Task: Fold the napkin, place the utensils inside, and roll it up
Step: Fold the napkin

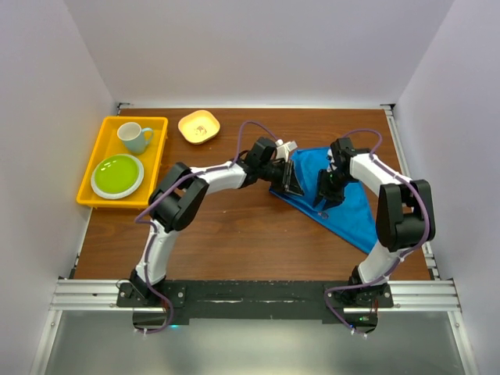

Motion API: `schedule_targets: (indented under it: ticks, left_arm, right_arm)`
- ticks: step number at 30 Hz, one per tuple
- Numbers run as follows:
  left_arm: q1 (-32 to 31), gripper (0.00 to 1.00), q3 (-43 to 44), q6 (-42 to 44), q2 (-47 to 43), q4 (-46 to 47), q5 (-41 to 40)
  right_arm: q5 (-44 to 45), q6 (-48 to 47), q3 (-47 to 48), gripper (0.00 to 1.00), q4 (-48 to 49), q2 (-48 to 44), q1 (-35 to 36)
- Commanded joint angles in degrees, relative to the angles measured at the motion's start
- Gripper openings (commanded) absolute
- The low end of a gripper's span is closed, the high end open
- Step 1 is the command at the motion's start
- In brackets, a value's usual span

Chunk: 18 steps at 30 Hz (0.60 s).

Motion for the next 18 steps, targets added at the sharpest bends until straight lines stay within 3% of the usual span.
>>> schedule_targets:
  ticks: [1,6,10,12,13,14,17,18]
  left_arm:
    - [-0.89,0.20,2.15,-0.78,1.96,1.46,-1.26]
    - [-0.80,0.19,4.88,4.58,1.71,-7.20,-3.98]
    - [-0.71,0.22,9.09,8.63,-2.59,-15.22,-6.01]
    - [-0.71,0.27,10.68,10.12,-6.70,-18.56,-6.54]
    - [-0.71,0.29,10.77,10.47,-8.30,-19.36,-6.63]
    - [-0.62,0.31,10.51,11.26,-11.45,-20.15,-6.80]
    - [-0.36,0.33,7.27,11.53,-17.16,-21.13,-6.54]
    - [-0.18,0.34,6.12,11.53,-18.41,-20.26,-5.76]
  right_arm:
    - [-0.86,1.96,2.29,0.43,-0.71,-4.21,1.70]
    - [-1.57,3.81,-0.43,0.30,2.98,-2.37,1.61]
    - [2.73,6.44,-0.53,0.30,2.12,-3.06,1.52]
    - [7.64,7.24,1.05,0.38,-2.25,-5.69,1.00]
    - [9.40,8.72,2.19,0.53,-3.76,-7.01,0.56]
    - [11.25,9.43,2.55,0.59,-5.25,-9.63,-0.23]
    - [13.90,11.55,1.68,0.77,-7.73,-12.82,-5.75]
    - [13.64,11.64,1.50,0.79,-7.64,-13.61,-9.43]
